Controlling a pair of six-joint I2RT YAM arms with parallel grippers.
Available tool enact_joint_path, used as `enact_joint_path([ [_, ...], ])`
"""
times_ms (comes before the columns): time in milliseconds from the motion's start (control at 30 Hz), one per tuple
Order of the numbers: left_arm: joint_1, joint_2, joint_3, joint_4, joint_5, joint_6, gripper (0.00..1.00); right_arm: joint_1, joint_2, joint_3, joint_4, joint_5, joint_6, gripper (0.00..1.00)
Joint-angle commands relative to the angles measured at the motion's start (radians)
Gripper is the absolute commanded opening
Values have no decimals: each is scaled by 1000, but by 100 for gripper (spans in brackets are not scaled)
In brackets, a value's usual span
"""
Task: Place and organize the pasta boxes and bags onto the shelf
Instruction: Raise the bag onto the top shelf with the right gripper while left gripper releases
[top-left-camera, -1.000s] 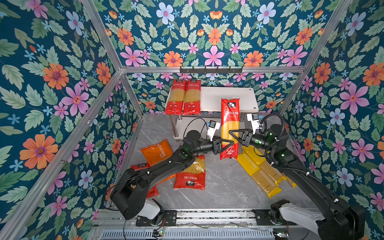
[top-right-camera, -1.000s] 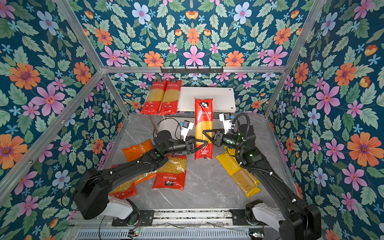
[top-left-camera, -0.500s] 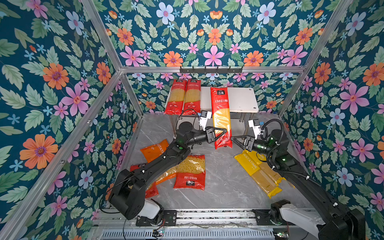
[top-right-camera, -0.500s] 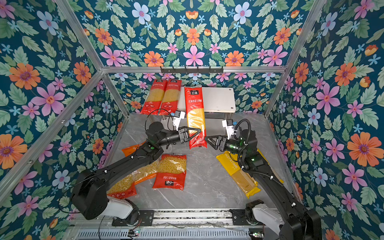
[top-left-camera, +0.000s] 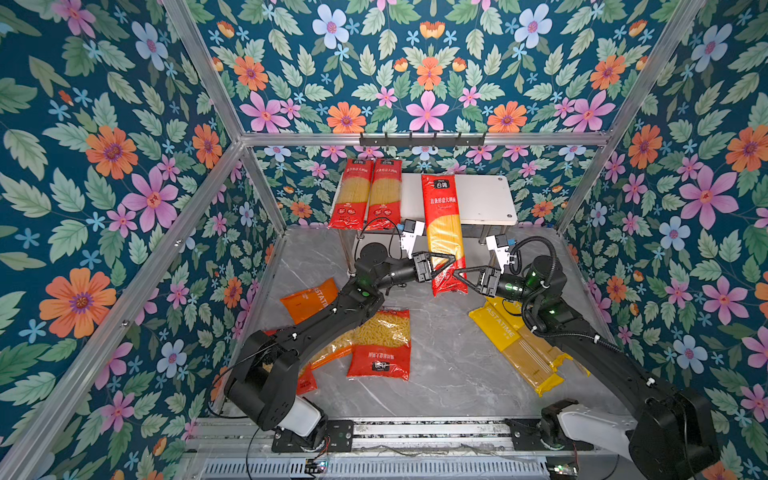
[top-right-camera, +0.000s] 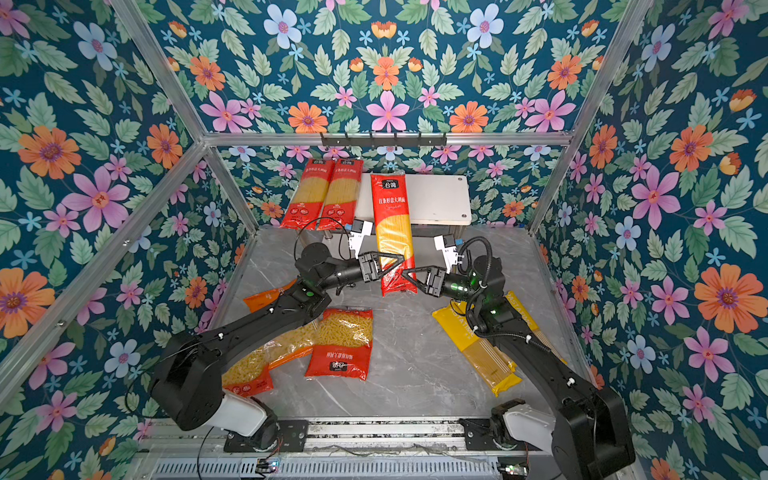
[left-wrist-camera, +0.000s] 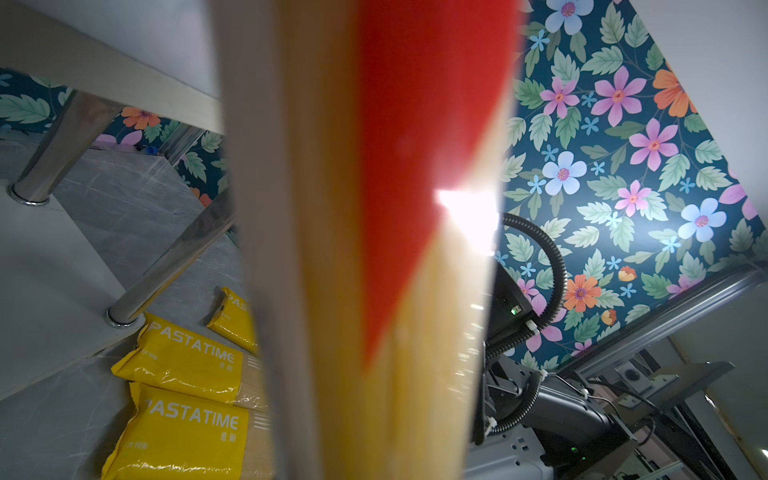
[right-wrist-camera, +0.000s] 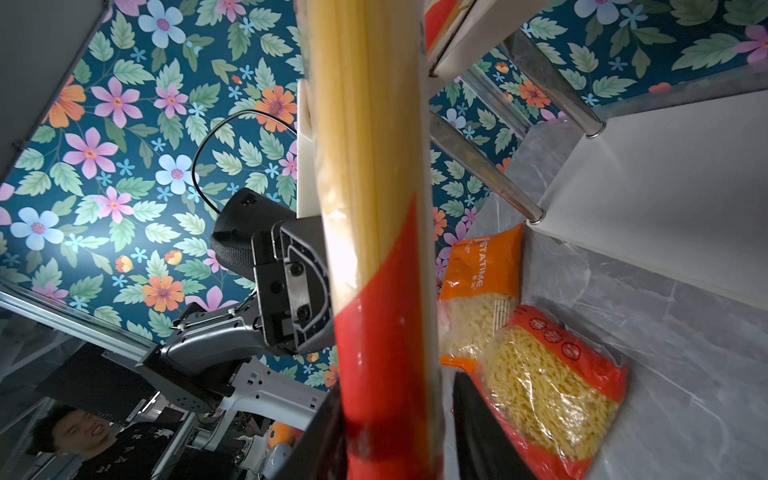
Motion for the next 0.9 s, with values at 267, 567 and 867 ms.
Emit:
enact_joint_path([
  [267, 26, 0, 26, 170, 10, -15, 51, 2, 9, 52, 104, 38, 96, 11],
  [567, 63, -92, -76, 144, -17, 1, 71, -31, 103, 281, -114, 103, 86, 0],
  [867, 55, -272, -289, -48, -144, 163, 73, -17, 342, 651, -418, 181, 112, 0],
])
